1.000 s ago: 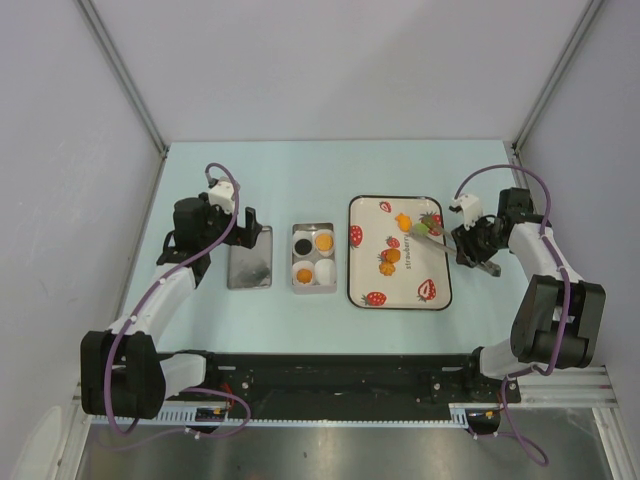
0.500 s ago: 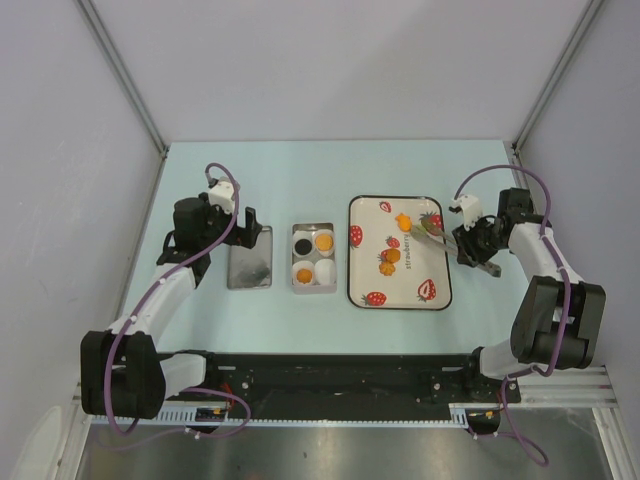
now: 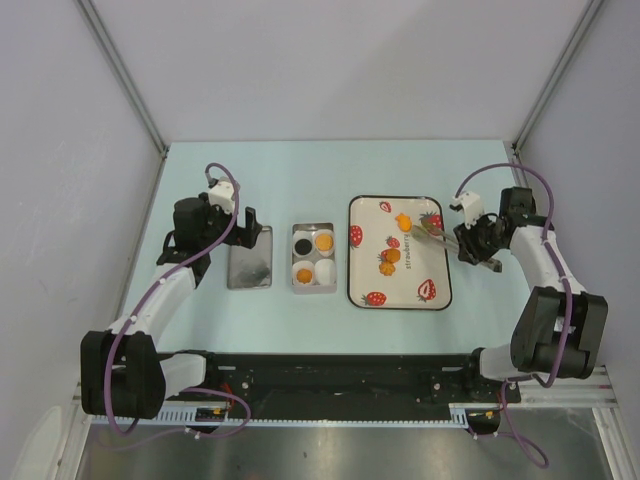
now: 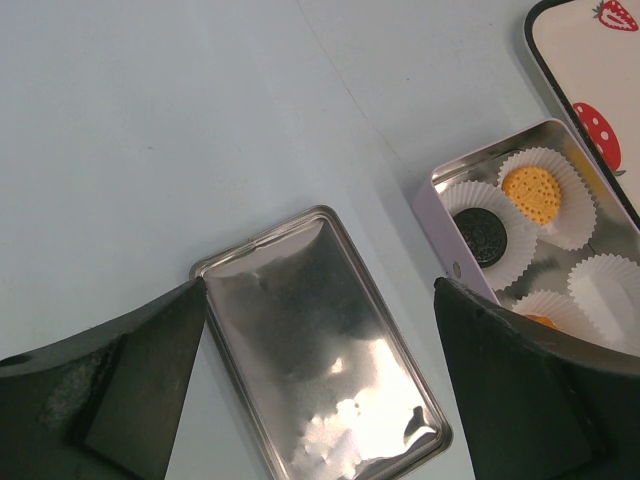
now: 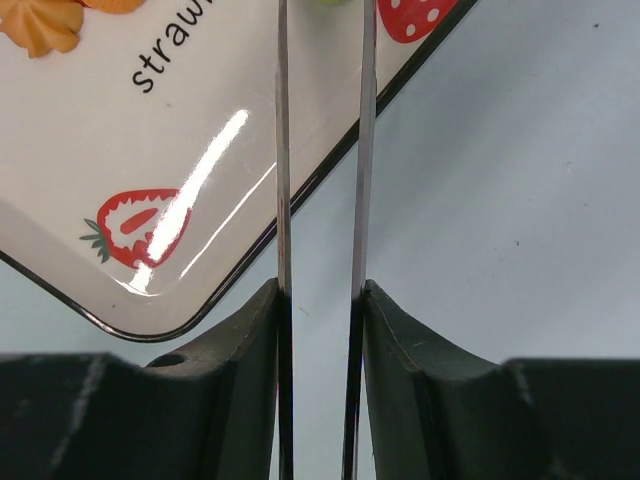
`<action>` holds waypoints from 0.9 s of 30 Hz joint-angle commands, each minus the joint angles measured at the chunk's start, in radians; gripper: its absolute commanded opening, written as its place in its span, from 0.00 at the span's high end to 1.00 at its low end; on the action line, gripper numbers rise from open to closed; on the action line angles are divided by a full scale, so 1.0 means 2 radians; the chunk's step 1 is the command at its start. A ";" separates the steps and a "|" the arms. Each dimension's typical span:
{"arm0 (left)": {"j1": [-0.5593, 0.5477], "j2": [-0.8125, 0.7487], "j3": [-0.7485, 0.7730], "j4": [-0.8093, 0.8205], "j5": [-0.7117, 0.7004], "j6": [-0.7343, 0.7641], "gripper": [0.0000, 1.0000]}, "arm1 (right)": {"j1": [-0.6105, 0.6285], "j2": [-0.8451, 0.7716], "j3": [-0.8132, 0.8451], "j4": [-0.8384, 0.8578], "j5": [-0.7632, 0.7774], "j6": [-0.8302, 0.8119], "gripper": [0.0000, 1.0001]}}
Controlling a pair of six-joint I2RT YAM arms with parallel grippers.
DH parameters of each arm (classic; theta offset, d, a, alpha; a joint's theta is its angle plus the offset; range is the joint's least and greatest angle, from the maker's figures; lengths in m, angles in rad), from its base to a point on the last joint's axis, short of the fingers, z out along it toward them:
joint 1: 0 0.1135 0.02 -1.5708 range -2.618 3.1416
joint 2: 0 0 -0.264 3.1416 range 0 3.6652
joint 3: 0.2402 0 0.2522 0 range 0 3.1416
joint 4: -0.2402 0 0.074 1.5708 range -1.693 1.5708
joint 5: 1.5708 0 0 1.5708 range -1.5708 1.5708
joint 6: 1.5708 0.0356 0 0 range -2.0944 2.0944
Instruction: Pack the cookies
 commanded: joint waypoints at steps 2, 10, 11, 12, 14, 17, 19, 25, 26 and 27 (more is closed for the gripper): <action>-0.002 -0.004 0.015 0.008 0.011 0.009 0.00 | 0.005 -0.044 0.003 -0.002 -0.014 0.010 0.76; -0.003 -0.005 0.017 0.007 0.013 0.009 0.00 | 0.016 -0.080 0.003 -0.020 -0.018 0.017 0.76; -0.002 -0.005 0.017 0.007 0.013 0.007 0.00 | 0.016 -0.078 0.002 -0.022 -0.018 0.015 0.76; -0.002 -0.006 0.017 0.007 0.013 0.007 0.00 | 0.016 -0.074 0.003 -0.025 -0.019 0.013 0.75; -0.002 -0.007 0.016 0.007 0.013 0.008 0.00 | 0.014 -0.072 0.002 -0.031 -0.024 0.010 0.72; -0.002 -0.008 0.016 0.007 0.013 0.009 0.00 | 0.016 -0.074 0.001 -0.035 -0.027 0.010 0.63; -0.003 -0.007 0.016 0.007 0.013 0.008 0.00 | 0.018 -0.074 0.001 -0.039 -0.025 0.010 0.55; -0.002 -0.006 0.017 0.007 0.014 0.009 0.00 | 0.021 -0.074 0.001 -0.050 -0.027 0.007 0.44; -0.003 -0.007 0.017 0.007 0.013 0.009 0.00 | 0.021 -0.074 -0.001 -0.048 -0.025 0.007 0.44; -0.003 -0.007 0.017 0.007 0.014 0.009 0.00 | 0.023 -0.076 -0.005 -0.045 -0.024 0.007 0.43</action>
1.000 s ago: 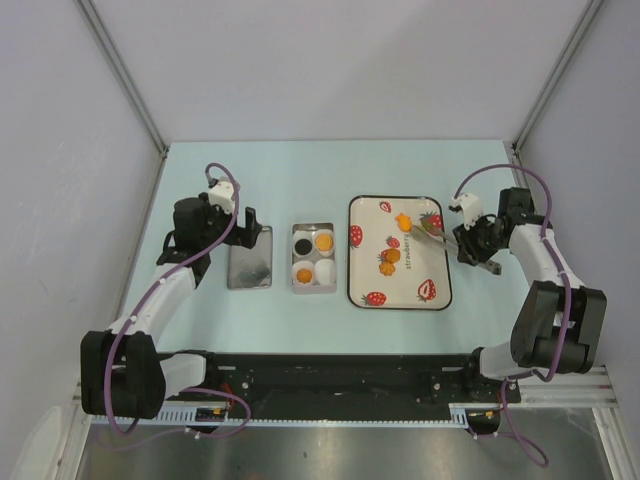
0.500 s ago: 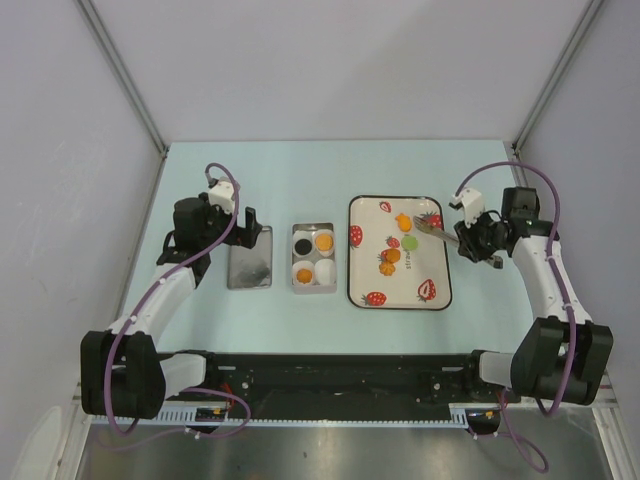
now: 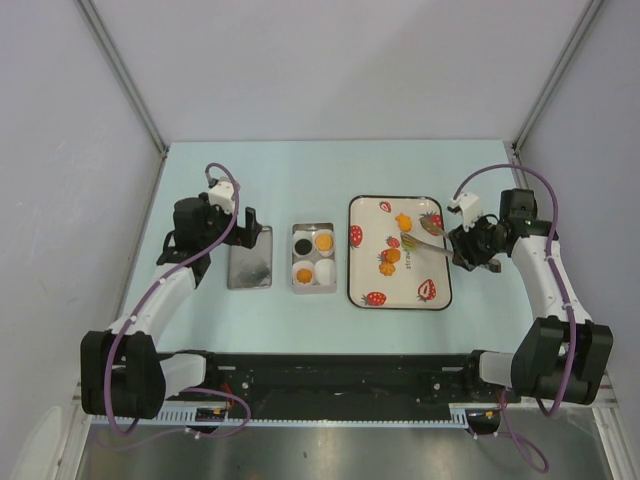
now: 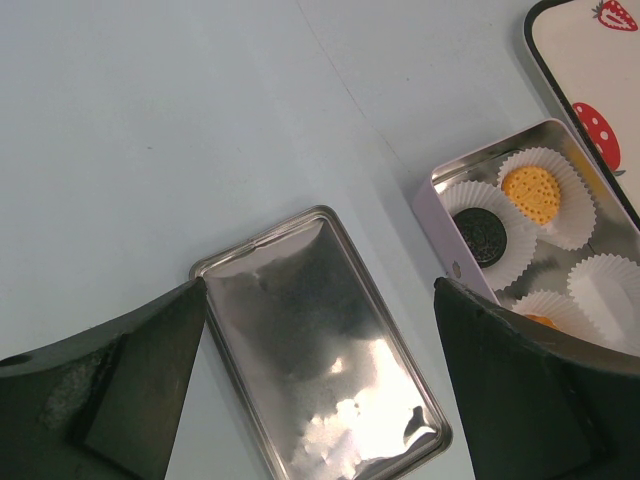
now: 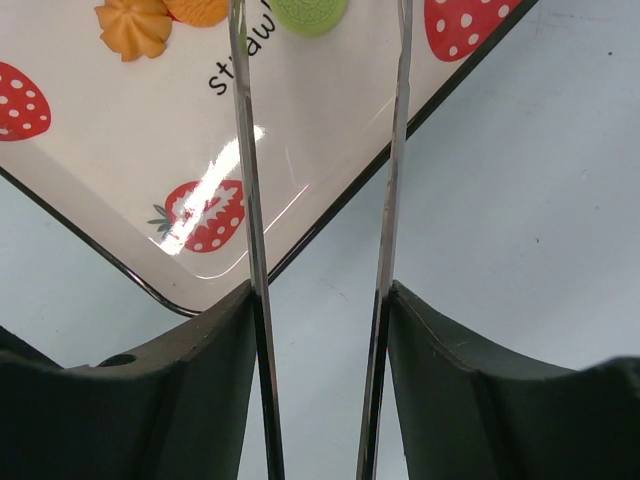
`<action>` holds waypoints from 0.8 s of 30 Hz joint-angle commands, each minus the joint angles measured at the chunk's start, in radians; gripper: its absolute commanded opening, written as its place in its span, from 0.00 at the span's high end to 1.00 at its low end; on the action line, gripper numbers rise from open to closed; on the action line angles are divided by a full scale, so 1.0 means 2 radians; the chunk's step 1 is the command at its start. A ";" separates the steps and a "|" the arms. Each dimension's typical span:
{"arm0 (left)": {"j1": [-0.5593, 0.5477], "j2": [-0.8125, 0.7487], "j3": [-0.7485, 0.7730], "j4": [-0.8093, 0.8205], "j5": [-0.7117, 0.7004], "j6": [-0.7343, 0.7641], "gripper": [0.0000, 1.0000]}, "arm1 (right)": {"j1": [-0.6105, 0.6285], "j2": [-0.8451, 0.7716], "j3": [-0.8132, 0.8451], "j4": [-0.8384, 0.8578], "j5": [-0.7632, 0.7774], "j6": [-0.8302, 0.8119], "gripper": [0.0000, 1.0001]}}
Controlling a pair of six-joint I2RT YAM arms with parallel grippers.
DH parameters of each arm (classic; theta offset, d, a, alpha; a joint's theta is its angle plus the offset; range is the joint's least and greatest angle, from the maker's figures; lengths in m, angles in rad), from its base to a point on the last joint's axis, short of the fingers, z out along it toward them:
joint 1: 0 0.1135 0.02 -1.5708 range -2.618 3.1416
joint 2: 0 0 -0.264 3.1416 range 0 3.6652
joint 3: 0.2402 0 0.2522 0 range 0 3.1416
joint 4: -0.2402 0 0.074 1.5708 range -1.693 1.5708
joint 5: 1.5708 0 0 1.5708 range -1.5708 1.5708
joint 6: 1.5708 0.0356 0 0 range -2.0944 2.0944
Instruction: Pack the cookies
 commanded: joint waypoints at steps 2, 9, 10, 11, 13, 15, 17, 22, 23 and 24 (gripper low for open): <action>-0.002 -0.008 0.017 0.006 0.013 0.009 0.00 | 0.007 -0.006 -0.010 0.004 -0.007 -0.003 0.43; -0.002 -0.008 0.015 0.007 0.013 0.009 0.00 | 0.014 -0.001 -0.030 0.022 -0.001 0.000 0.43; -0.002 -0.008 0.015 0.007 0.012 0.009 0.00 | 0.015 0.000 -0.032 0.023 -0.001 0.001 0.43; -0.002 -0.008 0.015 0.007 0.013 0.009 0.00 | 0.016 0.001 -0.035 0.024 -0.001 0.003 0.43; -0.002 -0.008 0.015 0.007 0.012 0.009 0.00 | 0.017 0.004 -0.037 0.028 0.001 0.003 0.43; -0.002 -0.008 0.015 0.007 0.012 0.010 0.00 | 0.018 0.004 -0.039 0.032 0.002 0.003 0.43; -0.002 -0.008 0.015 0.007 0.012 0.010 0.00 | 0.019 0.004 -0.039 0.033 0.005 0.003 0.43; -0.002 -0.008 0.014 0.007 0.012 0.010 0.00 | 0.019 0.002 -0.039 0.035 0.010 0.003 0.44; -0.002 -0.008 0.014 0.007 0.012 0.009 0.00 | 0.019 0.003 -0.039 0.035 0.011 0.002 0.44; -0.002 -0.008 0.014 0.007 0.011 0.010 0.00 | 0.018 0.002 -0.039 0.035 0.011 0.002 0.45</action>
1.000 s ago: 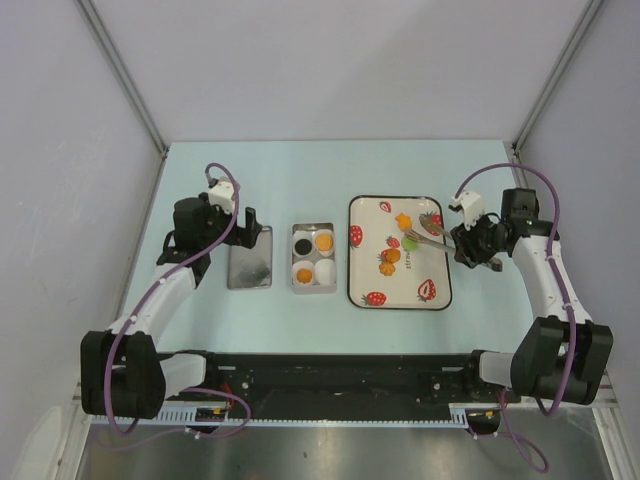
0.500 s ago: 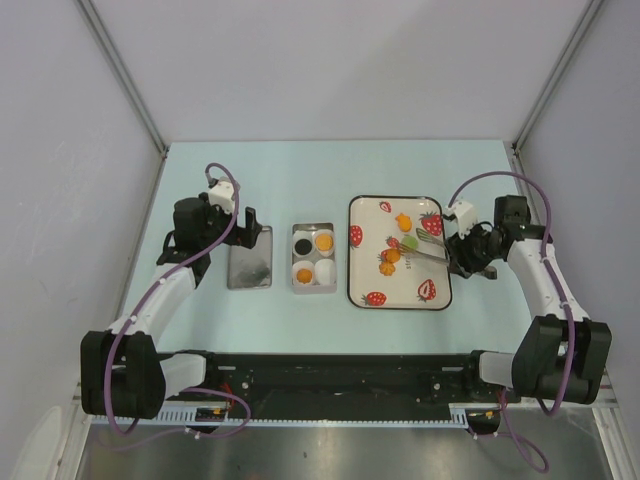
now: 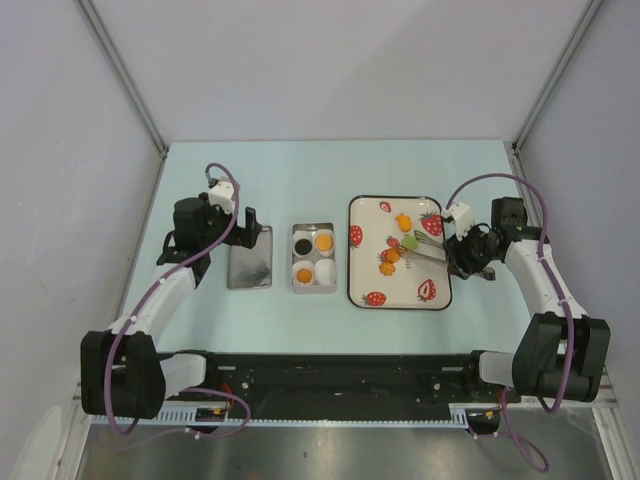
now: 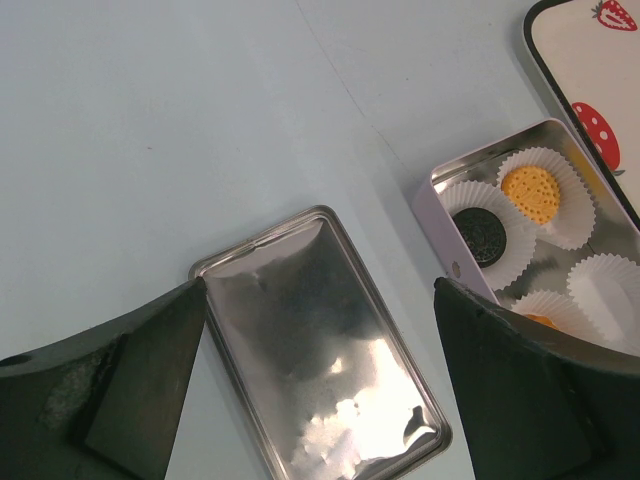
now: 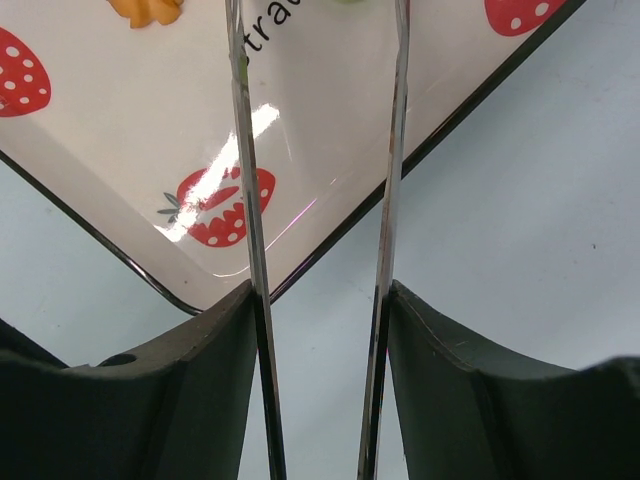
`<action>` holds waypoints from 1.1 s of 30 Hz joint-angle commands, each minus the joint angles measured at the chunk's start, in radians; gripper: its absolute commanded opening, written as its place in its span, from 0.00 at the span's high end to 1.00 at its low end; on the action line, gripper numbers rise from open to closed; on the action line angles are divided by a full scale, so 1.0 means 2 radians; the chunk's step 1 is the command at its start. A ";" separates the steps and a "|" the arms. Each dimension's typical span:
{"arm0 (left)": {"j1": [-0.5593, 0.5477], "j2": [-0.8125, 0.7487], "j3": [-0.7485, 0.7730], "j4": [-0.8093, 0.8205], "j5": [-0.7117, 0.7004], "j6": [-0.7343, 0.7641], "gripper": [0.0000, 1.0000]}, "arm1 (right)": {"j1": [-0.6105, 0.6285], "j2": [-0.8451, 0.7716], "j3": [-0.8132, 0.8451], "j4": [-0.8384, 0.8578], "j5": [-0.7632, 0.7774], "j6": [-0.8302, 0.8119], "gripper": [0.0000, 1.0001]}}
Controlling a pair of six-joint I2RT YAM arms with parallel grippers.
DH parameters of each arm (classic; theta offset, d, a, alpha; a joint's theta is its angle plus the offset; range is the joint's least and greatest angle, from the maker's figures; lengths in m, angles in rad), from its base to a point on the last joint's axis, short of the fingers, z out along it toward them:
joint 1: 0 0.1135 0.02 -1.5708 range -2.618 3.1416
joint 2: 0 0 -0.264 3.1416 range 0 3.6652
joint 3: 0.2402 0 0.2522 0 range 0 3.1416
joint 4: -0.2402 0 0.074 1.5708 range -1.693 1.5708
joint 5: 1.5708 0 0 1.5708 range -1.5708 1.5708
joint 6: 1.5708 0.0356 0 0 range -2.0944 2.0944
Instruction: Pack the cookies
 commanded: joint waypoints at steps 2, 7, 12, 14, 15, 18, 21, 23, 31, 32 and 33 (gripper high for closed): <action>-0.003 -0.008 0.013 0.007 0.010 0.010 0.00 | 0.001 -0.003 0.002 0.018 0.007 0.001 0.45; -0.002 -0.009 0.013 0.007 0.010 0.010 0.00 | -0.003 0.000 0.001 0.017 0.008 -0.003 0.46; -0.002 -0.008 0.012 0.008 0.010 0.010 0.00 | -0.008 0.006 0.002 0.016 0.008 -0.008 0.46; -0.002 -0.008 0.012 0.008 0.010 0.011 0.00 | -0.009 0.006 0.002 0.017 0.011 -0.010 0.46; -0.002 -0.008 0.012 0.008 0.010 0.011 0.00 | -0.009 0.008 0.002 0.018 0.011 -0.010 0.46; -0.002 -0.008 0.012 0.008 0.010 0.010 0.00 | -0.009 0.008 0.002 0.022 0.012 -0.010 0.46; -0.002 -0.009 0.012 0.008 0.010 0.011 0.00 | -0.009 0.009 0.002 0.025 0.013 -0.008 0.46; -0.002 -0.008 0.012 0.008 0.009 0.011 0.00 | -0.008 0.011 0.001 0.026 0.014 -0.009 0.46; -0.002 -0.008 0.014 0.007 0.009 0.010 0.00 | -0.006 0.010 0.002 0.025 0.018 -0.011 0.49; -0.002 -0.008 0.014 0.007 0.010 0.010 0.00 | -0.005 0.009 0.002 0.025 0.018 -0.010 0.50; -0.002 -0.007 0.015 0.007 0.010 0.010 0.00 | -0.003 0.010 0.002 0.024 0.018 -0.010 0.50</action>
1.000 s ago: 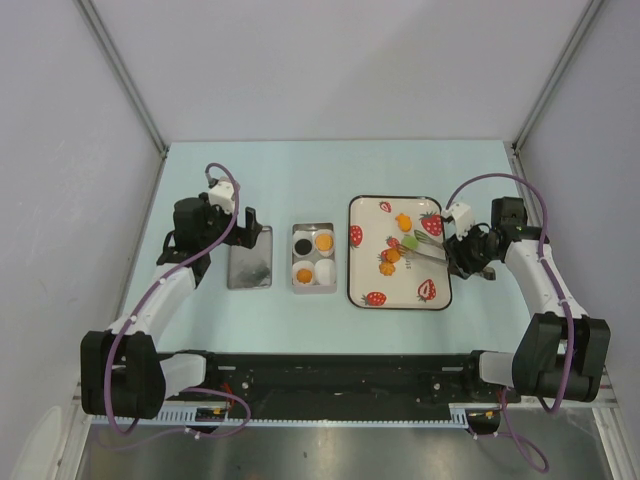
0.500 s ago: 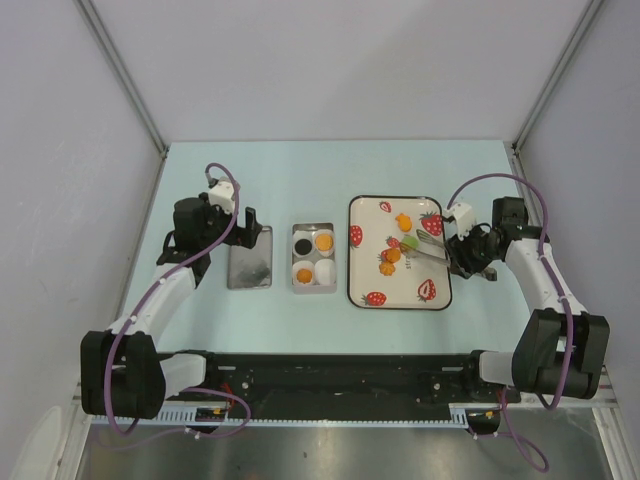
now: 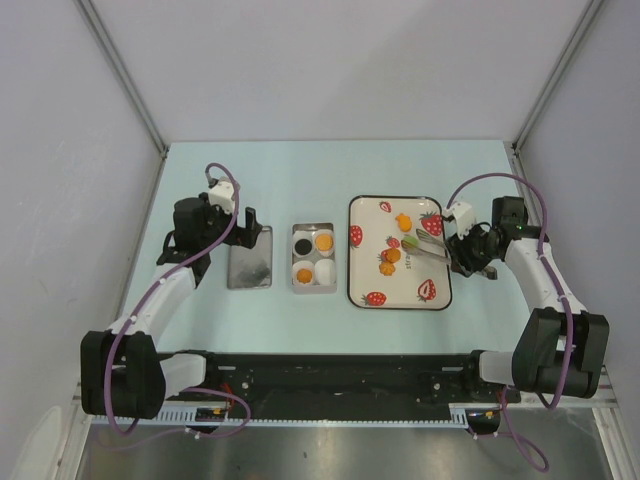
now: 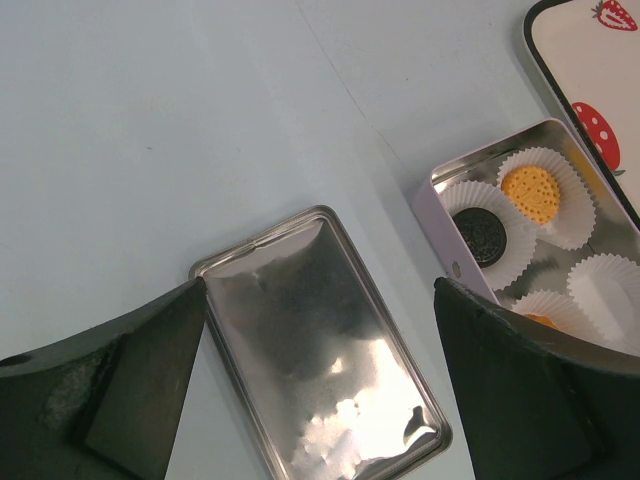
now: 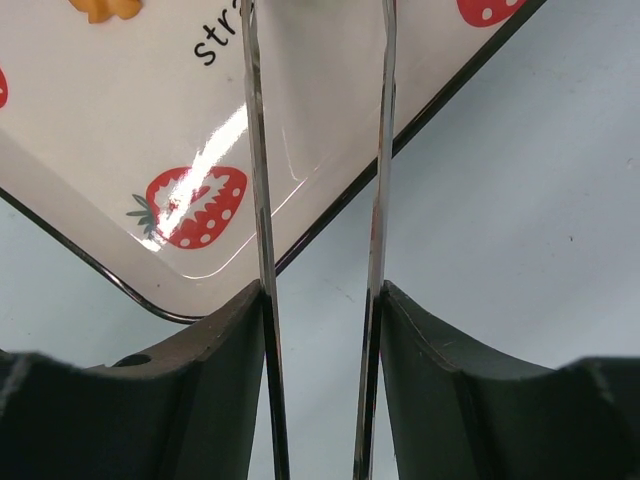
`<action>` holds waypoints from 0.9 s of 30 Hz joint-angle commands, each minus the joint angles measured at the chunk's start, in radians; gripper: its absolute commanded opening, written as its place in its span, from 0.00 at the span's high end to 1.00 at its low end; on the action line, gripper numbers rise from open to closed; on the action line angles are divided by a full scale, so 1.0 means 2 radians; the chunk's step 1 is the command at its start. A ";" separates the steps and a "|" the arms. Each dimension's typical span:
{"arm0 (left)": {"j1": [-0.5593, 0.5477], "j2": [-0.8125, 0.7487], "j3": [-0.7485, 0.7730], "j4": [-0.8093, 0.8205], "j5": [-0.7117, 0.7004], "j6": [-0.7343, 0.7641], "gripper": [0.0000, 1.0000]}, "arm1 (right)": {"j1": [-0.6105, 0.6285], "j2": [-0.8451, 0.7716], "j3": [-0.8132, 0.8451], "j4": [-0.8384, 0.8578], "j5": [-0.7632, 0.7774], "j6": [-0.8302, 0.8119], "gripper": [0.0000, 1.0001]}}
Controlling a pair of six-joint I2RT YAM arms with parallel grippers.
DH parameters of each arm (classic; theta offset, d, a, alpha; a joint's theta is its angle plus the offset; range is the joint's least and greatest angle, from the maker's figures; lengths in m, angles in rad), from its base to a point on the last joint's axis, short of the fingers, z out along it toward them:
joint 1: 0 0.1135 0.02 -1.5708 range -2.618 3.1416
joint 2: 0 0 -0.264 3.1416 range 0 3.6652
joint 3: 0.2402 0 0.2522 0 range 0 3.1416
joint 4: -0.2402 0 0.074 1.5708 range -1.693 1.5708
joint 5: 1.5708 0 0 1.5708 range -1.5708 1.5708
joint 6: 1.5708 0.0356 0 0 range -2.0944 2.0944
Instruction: Pack the cookies
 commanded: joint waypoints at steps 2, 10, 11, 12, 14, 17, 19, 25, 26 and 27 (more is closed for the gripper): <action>-0.002 -0.008 0.015 0.007 0.010 0.010 0.00 | 0.005 0.000 0.001 0.007 0.002 -0.006 0.52; -0.002 -0.006 0.015 0.007 0.011 0.010 0.00 | 0.014 0.000 0.001 0.005 0.006 -0.003 0.57; -0.002 -0.007 0.015 0.007 0.011 0.010 0.00 | 0.015 0.000 0.001 0.005 0.006 -0.002 0.58; -0.003 -0.007 0.015 0.007 0.011 0.010 0.00 | 0.015 0.000 0.001 0.004 0.006 -0.001 0.60; -0.003 -0.006 0.015 0.006 0.010 0.010 0.00 | 0.016 -0.001 0.002 0.005 0.007 -0.001 0.62; -0.002 -0.008 0.015 0.006 0.011 0.010 0.00 | 0.015 -0.003 0.002 0.005 0.007 -0.001 0.67; -0.002 -0.009 0.015 0.006 0.011 0.010 0.00 | 0.015 -0.005 0.002 0.006 0.007 0.001 0.70; -0.002 -0.008 0.014 0.006 0.009 0.011 0.00 | 0.015 -0.018 0.002 0.009 0.000 0.007 0.77; -0.002 -0.008 0.014 0.006 0.010 0.011 0.00 | 0.015 -0.026 0.002 0.010 0.000 0.008 0.78; -0.002 -0.008 0.014 0.007 0.009 0.011 0.00 | 0.015 -0.030 0.003 0.011 -0.001 0.008 0.78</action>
